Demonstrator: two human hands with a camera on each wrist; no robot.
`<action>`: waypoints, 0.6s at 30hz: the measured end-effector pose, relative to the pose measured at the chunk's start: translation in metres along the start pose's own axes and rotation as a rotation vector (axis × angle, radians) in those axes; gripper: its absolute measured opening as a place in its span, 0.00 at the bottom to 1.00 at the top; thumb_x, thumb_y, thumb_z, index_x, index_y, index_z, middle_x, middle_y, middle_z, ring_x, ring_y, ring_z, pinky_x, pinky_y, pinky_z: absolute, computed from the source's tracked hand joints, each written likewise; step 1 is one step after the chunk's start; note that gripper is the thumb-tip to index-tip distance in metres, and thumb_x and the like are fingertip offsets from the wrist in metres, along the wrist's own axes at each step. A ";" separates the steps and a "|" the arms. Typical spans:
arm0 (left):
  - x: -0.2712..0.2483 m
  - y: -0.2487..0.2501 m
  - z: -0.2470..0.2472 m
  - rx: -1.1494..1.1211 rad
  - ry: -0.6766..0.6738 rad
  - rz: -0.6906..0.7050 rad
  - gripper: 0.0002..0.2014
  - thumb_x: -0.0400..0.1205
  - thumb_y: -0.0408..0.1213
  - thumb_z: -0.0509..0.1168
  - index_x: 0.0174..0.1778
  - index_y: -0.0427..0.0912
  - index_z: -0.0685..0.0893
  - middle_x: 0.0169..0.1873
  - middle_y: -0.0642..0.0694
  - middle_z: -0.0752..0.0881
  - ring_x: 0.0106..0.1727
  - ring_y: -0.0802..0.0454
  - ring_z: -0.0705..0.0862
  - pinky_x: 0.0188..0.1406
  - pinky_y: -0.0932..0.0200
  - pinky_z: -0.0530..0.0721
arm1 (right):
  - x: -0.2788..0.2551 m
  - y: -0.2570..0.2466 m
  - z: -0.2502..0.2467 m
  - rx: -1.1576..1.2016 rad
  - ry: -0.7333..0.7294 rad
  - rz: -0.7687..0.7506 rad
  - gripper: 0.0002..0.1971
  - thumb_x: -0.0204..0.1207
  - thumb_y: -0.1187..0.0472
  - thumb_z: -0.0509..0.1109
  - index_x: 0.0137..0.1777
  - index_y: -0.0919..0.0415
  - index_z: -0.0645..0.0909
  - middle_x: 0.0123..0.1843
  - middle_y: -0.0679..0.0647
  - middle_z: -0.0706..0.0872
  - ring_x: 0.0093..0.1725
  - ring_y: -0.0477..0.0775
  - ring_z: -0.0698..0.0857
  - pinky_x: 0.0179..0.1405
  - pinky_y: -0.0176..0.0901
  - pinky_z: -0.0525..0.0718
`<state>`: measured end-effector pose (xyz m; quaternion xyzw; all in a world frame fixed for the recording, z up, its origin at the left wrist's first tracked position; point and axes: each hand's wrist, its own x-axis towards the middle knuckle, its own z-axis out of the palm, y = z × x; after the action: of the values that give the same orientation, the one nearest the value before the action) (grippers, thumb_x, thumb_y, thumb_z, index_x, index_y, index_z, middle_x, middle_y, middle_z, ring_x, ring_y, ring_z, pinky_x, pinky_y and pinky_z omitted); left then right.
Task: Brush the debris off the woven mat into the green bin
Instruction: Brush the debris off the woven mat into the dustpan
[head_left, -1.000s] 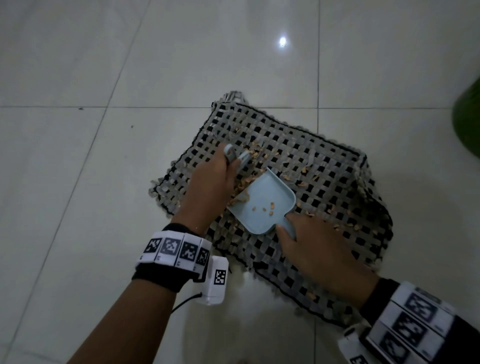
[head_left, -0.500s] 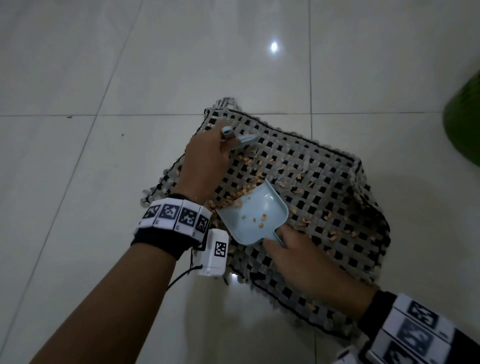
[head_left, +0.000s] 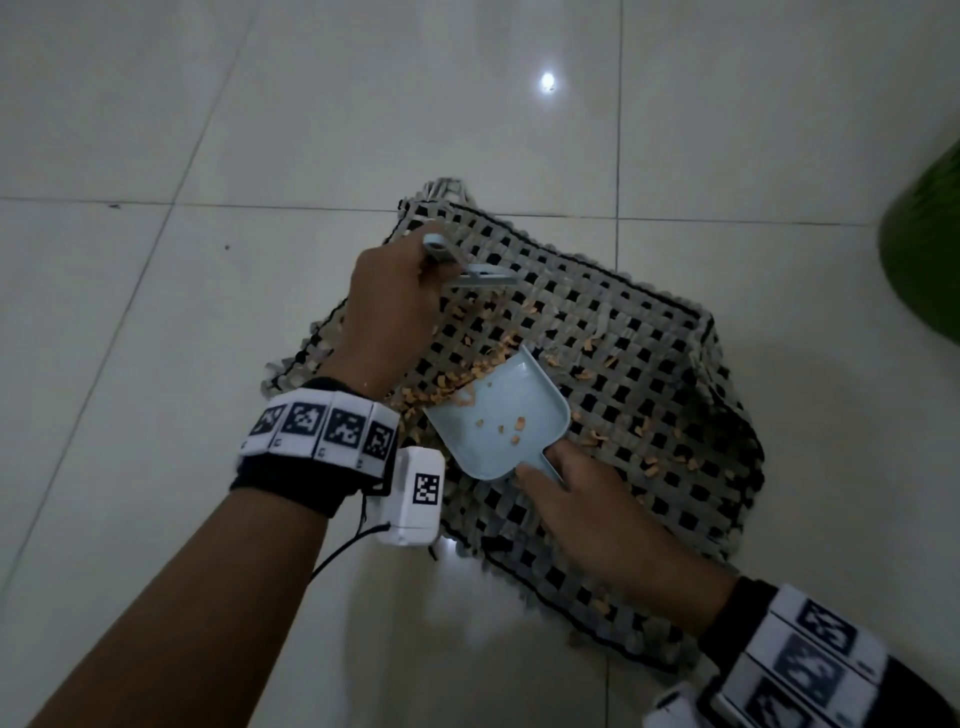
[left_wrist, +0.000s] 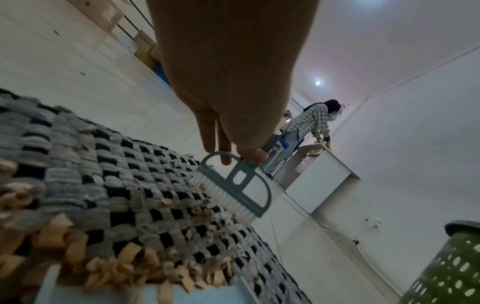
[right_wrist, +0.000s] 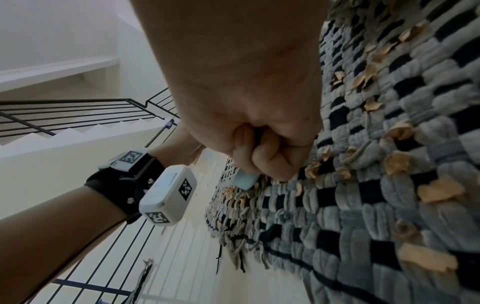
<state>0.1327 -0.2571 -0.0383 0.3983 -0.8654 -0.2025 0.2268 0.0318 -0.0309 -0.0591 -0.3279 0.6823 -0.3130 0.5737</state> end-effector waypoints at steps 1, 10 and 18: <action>0.001 0.000 0.003 0.013 -0.035 0.011 0.06 0.83 0.30 0.66 0.48 0.41 0.88 0.41 0.45 0.90 0.40 0.48 0.86 0.39 0.54 0.82 | 0.000 0.000 0.000 -0.007 0.000 -0.012 0.09 0.88 0.51 0.59 0.63 0.47 0.77 0.20 0.42 0.75 0.19 0.42 0.67 0.19 0.32 0.67; 0.004 -0.012 -0.017 0.030 -0.152 0.009 0.07 0.84 0.30 0.65 0.49 0.43 0.89 0.42 0.46 0.90 0.42 0.48 0.86 0.39 0.57 0.80 | -0.001 0.000 -0.004 -0.018 -0.014 0.000 0.09 0.89 0.52 0.58 0.61 0.51 0.77 0.19 0.38 0.77 0.16 0.40 0.69 0.17 0.28 0.68; 0.016 0.027 0.014 -0.031 -0.154 0.210 0.08 0.80 0.28 0.69 0.44 0.42 0.93 0.38 0.46 0.92 0.37 0.53 0.87 0.39 0.58 0.83 | -0.016 0.009 -0.001 -0.057 0.046 -0.037 0.12 0.88 0.52 0.58 0.45 0.55 0.75 0.21 0.43 0.73 0.18 0.42 0.67 0.19 0.29 0.65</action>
<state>0.0993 -0.2506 -0.0314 0.2850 -0.9140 -0.2211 0.1857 0.0320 -0.0126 -0.0574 -0.3492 0.6976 -0.3113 0.5427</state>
